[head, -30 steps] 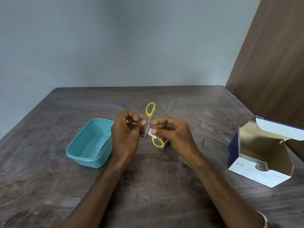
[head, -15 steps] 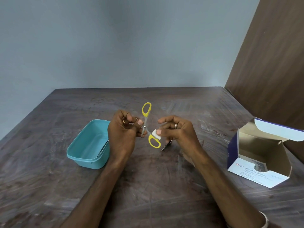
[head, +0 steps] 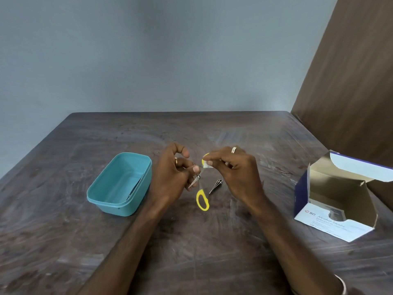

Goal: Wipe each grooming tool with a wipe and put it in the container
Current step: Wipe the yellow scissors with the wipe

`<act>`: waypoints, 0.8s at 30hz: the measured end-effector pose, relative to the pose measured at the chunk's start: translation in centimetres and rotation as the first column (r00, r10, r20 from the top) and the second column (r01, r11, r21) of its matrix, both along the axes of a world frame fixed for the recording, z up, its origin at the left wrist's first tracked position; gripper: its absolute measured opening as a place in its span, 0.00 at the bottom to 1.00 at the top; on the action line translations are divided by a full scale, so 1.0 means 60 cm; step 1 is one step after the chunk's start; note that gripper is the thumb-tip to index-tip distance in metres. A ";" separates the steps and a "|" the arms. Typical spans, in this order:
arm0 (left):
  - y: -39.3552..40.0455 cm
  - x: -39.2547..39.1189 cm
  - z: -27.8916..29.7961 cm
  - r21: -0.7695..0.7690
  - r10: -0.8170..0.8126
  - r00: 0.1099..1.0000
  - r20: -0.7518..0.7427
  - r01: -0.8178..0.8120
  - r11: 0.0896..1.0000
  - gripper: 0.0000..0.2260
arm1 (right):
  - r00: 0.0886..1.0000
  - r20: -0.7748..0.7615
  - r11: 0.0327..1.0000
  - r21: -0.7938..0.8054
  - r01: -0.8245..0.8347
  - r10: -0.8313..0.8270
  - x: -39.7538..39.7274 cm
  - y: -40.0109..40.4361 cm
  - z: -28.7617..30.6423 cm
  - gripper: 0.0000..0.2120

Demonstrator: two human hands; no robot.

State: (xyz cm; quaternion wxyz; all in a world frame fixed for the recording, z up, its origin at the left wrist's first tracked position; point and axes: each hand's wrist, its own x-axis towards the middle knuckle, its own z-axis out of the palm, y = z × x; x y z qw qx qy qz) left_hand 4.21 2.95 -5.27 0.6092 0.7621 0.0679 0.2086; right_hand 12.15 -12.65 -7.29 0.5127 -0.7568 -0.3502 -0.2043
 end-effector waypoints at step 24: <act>0.021 -0.007 0.019 -0.470 -0.083 0.978 -0.191 -0.016 0.883 0.06 | 0.943 -0.278 0.982 0.000 -0.190 0.183 -0.007 -0.016 0.018 0.14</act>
